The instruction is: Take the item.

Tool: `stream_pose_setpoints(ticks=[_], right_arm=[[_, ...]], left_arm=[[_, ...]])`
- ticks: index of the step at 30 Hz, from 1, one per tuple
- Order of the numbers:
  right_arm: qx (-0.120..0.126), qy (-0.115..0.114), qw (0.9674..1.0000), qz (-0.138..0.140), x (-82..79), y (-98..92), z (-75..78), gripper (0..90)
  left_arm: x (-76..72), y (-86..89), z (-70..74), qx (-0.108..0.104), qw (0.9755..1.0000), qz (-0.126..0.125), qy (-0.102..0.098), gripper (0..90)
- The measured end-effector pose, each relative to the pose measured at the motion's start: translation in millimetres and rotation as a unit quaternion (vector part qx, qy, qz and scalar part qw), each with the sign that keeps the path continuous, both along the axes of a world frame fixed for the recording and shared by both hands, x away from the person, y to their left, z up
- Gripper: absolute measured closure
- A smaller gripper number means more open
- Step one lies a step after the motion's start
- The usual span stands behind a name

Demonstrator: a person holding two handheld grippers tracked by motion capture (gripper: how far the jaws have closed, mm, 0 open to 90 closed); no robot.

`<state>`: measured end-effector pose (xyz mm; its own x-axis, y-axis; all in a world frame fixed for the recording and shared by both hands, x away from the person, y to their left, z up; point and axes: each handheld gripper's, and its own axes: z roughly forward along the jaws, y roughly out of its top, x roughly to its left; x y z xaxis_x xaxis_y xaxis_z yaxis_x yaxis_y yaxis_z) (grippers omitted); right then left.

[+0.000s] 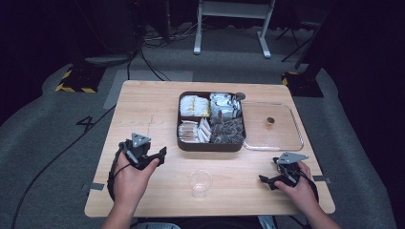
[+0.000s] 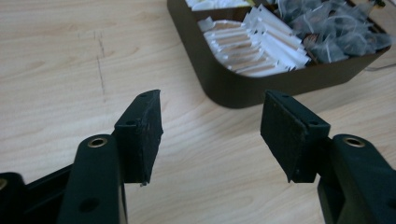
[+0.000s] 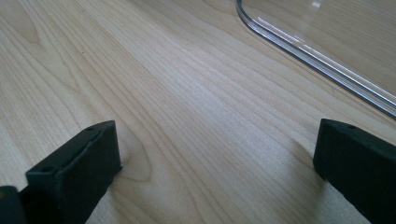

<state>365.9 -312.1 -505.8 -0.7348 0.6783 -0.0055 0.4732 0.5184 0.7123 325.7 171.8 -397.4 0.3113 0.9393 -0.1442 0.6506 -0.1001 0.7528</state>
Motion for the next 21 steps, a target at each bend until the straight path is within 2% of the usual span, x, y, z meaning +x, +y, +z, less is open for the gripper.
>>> stream_pose_setpoints(ticks=[5, 9, 11, 15, 21], right_arm=[[0.000, 0.001, 1.0000, -0.001, -0.2, 0.2, 0.0, 0.7], [0.000, 0.001, 1.0000, -0.001, -0.2, 0.2, 0.0, 0.7], [0.000, 0.000, 1.0000, -0.002, -0.2, 0.2, 0.0, 0.7], [0.000, 0.001, 1.0000, -0.002, -0.4, 0.3, 0.0, 0.7], [0.000, 0.001, 1.0000, -0.001, -0.2, 0.3, 0.0, 0.7]], left_arm=[[17.2, -12.2, 12.3, 0.006, 0.9999, -0.002, -0.011, 41.4], [33.2, -20.4, 19.0, -0.016, 0.9998, -0.005, -0.015, 39.9], [42.8, -25.8, 23.7, -0.018, 0.9994, -0.004, -0.028, 37.9], [57.9, -34.7, 33.5, -0.009, 0.9991, 0.007, -0.041, 37.8], [83.8, -47.0, 40.7, 0.002, 0.9994, 0.007, -0.033, 40.0]])
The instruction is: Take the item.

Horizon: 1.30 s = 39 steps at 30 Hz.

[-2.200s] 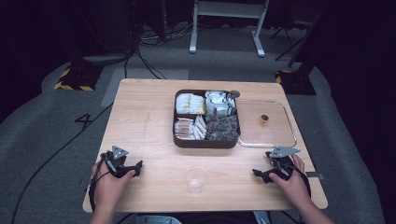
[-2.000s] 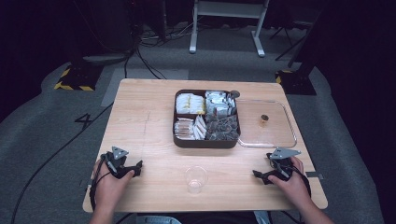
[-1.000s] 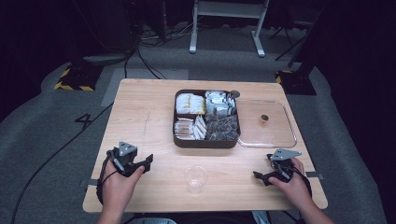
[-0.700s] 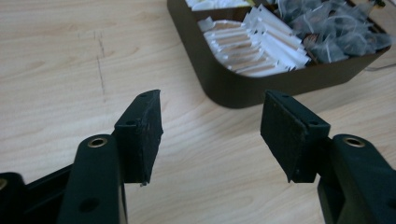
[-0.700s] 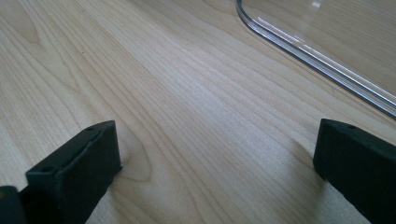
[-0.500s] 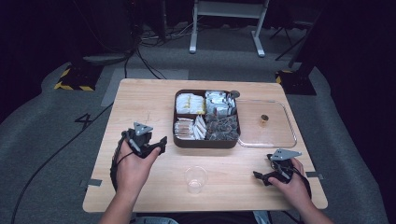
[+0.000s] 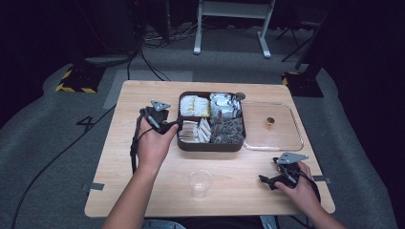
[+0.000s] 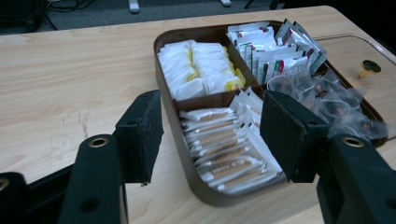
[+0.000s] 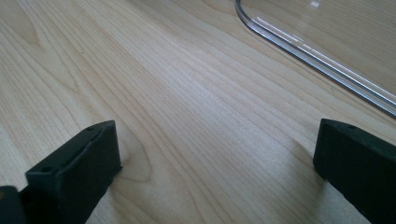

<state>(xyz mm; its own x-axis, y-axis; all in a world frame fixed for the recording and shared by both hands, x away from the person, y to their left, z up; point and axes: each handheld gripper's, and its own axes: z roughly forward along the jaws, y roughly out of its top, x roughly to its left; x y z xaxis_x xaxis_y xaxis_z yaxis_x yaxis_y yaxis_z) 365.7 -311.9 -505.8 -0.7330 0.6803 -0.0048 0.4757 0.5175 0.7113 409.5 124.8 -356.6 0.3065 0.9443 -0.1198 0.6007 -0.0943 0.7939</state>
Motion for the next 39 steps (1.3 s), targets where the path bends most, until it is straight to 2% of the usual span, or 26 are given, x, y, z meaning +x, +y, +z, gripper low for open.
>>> stream_pose_setpoints(ticks=[1, 2, 5, 7, 8, 9, 12, 15, 18, 19, 20, 21, 22, 26, 31, 36, 39], right_arm=[[0.000, 0.000, 1.0000, 0.000, 0.0, 0.0, 0.0, 0.7], [0.000, 0.000, 1.0000, 0.000, 0.0, 0.0, 0.0, 0.7], [0.000, 0.000, 1.0000, 0.001, 0.3, -0.1, 0.0, 0.7], [0.000, 0.000, 1.0000, 0.001, 0.3, -0.2, 0.0, 0.7], [0.001, 0.000, 1.0000, 0.004, 0.6, -0.5, 0.0, 0.7], [0.001, 0.000, 1.0000, 0.005, 0.7, -0.6, 0.0, 0.7], [0.001, 0.000, 1.0000, 0.006, 1.2, -0.9, 0.0, 0.7], [0.001, 0.000, 1.0000, 0.007, 1.6, -0.9, 0.1, 0.7], [0.001, 0.001, 1.0000, 0.008, 2.5, -0.4, 0.0, 0.7], [0.001, 0.001, 1.0000, 0.008, 2.7, -0.4, 0.1, 0.7], [0.001, 0.001, 1.0000, 0.008, 2.7, -0.4, 0.1, 0.7], [0.001, 0.000, 1.0000, 0.008, 2.6, -0.3, 0.0, 0.7], [0.001, 0.000, 1.0000, 0.008, 2.6, -0.3, 0.0, 0.7], [0.001, 0.000, 1.0000, 0.008, 3.2, -0.1, 0.0, 0.8], [0.000, 0.000, 1.0000, 0.008, 3.7, 0.0, 0.0, 0.8], [0.000, 0.000, 1.0000, 0.008, 3.7, 0.0, 0.0, 0.7], [0.000, 0.000, 1.0000, 0.008, 3.7, 0.0, 0.0, 0.8]], left_arm=[[8.3, -7.5, 1.7, 0.005, 1.0000, -0.003, 0.004, 40.1], [8.3, -7.5, 1.7, 0.005, 1.0000, -0.003, 0.004, 40.0], [24.6, -21.0, 3.3, 0.014, 0.9998, -0.008, 0.008, 39.6], [29.6, -23.9, 3.5, 0.015, 0.9998, -0.009, 0.011, 39.6], [37.6, -27.1, 2.6, 0.005, 0.9998, -0.012, 0.015, 39.0], [37.6, -27.1, 2.6, 0.005, 0.9998, -0.012, 0.015, 38.2], [53.6, -32.4, -0.9, -0.018, 0.9995, -0.009, 0.025, 37.9], [64.4, -37.8, -3.1, -0.002, 0.9996, -0.008, 0.026, 37.7], [75.2, -42.5, -5.8, -0.012, 0.9991, -0.015, 0.039, 37.7], [82.4, -45.1, -8.9, -0.009, 0.9989, -0.009, 0.044, 37.4], [82.4, -45.1, -8.9, -0.009, 0.9989, -0.009, 0.044, 37.3], [88.4, -47.2, -11.9, 0.007, 0.9989, -0.006, 0.045, 37.3], [91.5, -48.1, -13.3, 0.012, 0.9988, -0.006, 0.047, 37.3], [106.2, -54.4, -21.7, 0.007, 0.9983, 0.002, 0.058, 37.5], [120.5, -63.8, -33.8, 0.014, 0.9975, -0.003, 0.068, 37.6], [131.7, -71.3, -46.4, 0.026, 0.9953, -0.005, 0.093, 37.5], [136.9, -74.3, -52.3, 0.029, 0.9945, -0.005, 0.100, 38.0]])
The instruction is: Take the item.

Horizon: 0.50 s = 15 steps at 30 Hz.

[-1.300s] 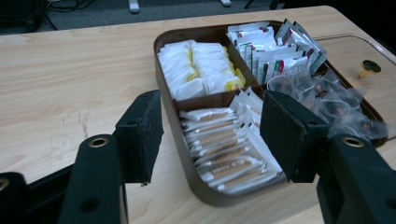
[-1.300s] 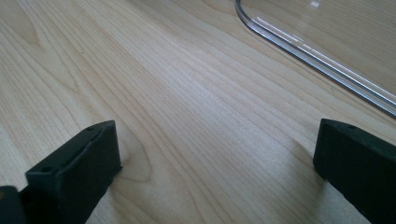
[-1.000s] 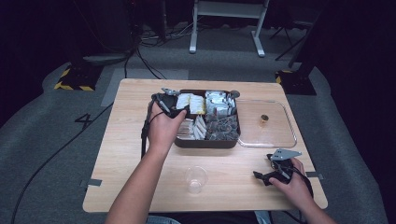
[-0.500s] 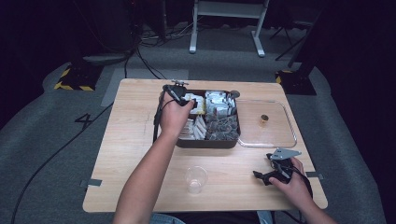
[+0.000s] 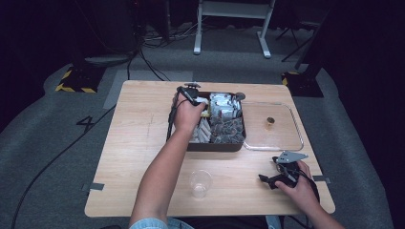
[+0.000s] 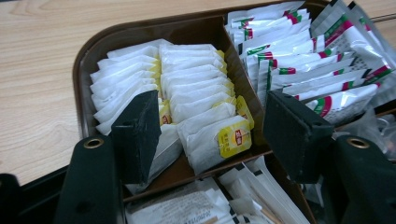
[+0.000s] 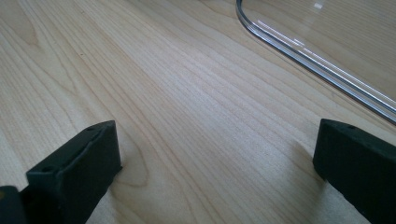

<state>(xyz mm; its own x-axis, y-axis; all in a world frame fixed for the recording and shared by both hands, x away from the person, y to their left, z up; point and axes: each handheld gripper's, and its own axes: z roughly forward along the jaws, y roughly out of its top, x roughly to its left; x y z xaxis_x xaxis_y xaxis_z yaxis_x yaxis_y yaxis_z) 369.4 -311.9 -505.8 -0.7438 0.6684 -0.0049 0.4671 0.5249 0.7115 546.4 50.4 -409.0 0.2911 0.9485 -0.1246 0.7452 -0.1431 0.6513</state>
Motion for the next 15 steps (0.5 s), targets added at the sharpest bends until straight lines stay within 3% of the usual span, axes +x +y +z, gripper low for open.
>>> stream_pose_setpoints(ticks=[5, 15], right_arm=[[0.000, 0.000, 1.0000, 0.001, 0.3, 0.0, 0.0, 0.8], [0.001, 0.001, 1.0000, 0.005, 0.9, 0.0, 0.0, 0.7]], left_arm=[[8.5, -5.2, -13.9, 0.002, 0.9995, 0.000, 0.031, 42.4], [17.0, -9.7, -25.2, -0.011, 0.9981, -0.002, 0.061, 49.0]])
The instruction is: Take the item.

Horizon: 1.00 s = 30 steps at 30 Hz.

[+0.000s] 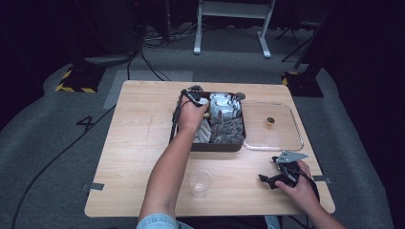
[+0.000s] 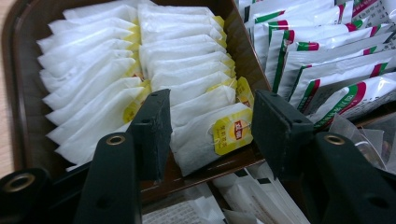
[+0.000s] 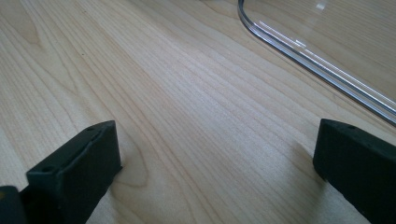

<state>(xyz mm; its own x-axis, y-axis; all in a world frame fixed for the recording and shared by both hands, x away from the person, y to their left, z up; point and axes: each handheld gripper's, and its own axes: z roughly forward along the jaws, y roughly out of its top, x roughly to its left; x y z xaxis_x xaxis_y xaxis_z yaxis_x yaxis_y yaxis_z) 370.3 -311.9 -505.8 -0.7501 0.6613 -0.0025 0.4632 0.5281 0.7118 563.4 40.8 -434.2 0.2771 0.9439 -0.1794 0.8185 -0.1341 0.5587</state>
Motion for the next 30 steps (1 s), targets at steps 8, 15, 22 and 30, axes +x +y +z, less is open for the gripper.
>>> stream_pose_setpoints(ticks=[8, 15, 22, 30], right_arm=[[0.000, 0.000, 1.0000, 0.001, 0.1, 0.0, 0.0, 0.8], [0.000, 0.000, 1.0000, 0.001, 0.2, 0.0, 0.0, 0.8], [0.000, 0.000, 1.0000, 0.001, 0.2, 0.0, 0.0, 0.8], [0.000, 0.001, 1.0000, 0.001, 0.1, 0.0, 0.0, 0.8]], left_arm=[[3.6, -0.4, -6.3, -0.003, 0.9998, -0.001, 0.018, 55.8], [6.1, -0.1, -9.1, 0.005, 0.9998, 0.001, 0.017, 55.5], [7.5, -0.4, -8.7, 0.013, 0.9998, 0.001, 0.013, 54.3], [9.4, -1.5, -12.6, 0.019, 0.9996, -0.002, 0.021, 55.2]])
